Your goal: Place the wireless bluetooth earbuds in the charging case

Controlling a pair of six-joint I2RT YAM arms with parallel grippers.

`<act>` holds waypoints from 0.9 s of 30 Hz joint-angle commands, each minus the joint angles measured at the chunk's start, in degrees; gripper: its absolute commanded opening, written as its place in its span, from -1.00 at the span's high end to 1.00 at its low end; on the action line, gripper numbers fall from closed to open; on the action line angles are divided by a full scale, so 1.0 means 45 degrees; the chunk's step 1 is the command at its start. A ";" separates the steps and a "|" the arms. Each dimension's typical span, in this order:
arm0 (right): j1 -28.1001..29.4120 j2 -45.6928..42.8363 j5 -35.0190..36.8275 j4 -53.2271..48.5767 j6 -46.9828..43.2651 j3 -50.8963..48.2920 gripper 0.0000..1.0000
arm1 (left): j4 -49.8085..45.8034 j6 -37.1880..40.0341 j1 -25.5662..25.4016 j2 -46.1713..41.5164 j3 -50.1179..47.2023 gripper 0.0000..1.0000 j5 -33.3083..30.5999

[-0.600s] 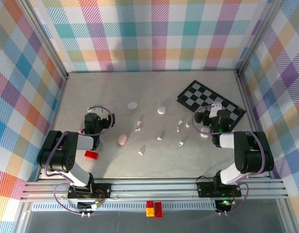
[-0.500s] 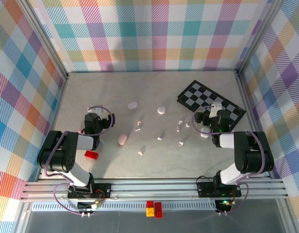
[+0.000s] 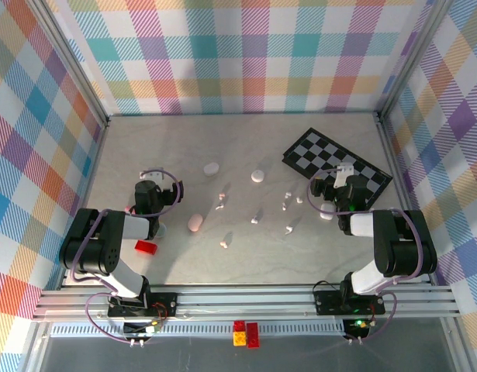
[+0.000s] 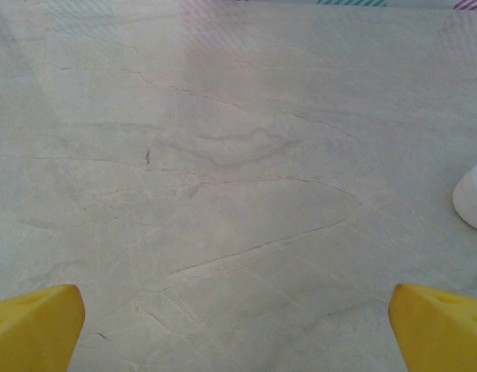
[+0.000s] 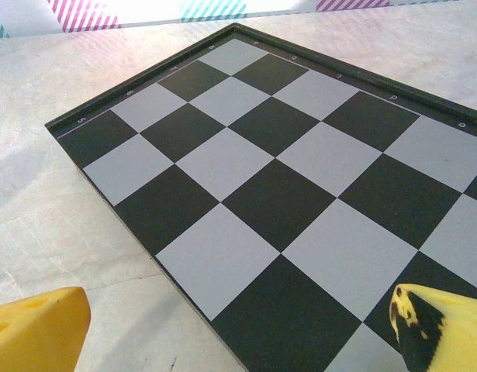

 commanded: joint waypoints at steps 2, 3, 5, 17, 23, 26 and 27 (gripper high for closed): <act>0.0045 -0.0002 -0.0035 0.0407 -0.0001 -0.0013 -0.98 | 0.0064 -0.0038 0.0148 0.0016 0.0196 -0.99 0.0195; 0.0046 -0.0016 -0.0014 0.0407 -0.0011 -0.0012 -0.98 | 0.0076 -0.0034 0.0148 0.0013 0.0167 -0.99 0.0192; 0.0046 -0.0021 -0.0014 0.0441 -0.0016 -0.0047 -0.98 | 0.0121 -0.0038 0.0148 -0.0003 0.0129 -0.99 0.0169; 0.0186 -0.3849 0.0025 -0.4193 0.0381 0.0763 -0.98 | -0.3639 0.0251 -0.0422 -0.3517 0.0496 -0.99 -0.1489; 0.0544 -0.5748 -0.0715 -0.6626 0.2512 0.1298 -0.98 | -0.6931 0.0067 -0.1779 -0.5632 0.1363 -0.99 -0.1832; 0.0750 -0.6319 -0.2055 -0.7561 0.3811 0.1529 -0.98 | -0.9652 -0.0549 -0.2562 -0.6072 0.2423 -0.99 -0.2080; 0.0864 -0.6386 -0.2895 -0.7560 0.4058 0.1496 -0.98 | -1.0917 -0.0886 -0.2732 -0.6122 0.2920 -0.99 -0.2048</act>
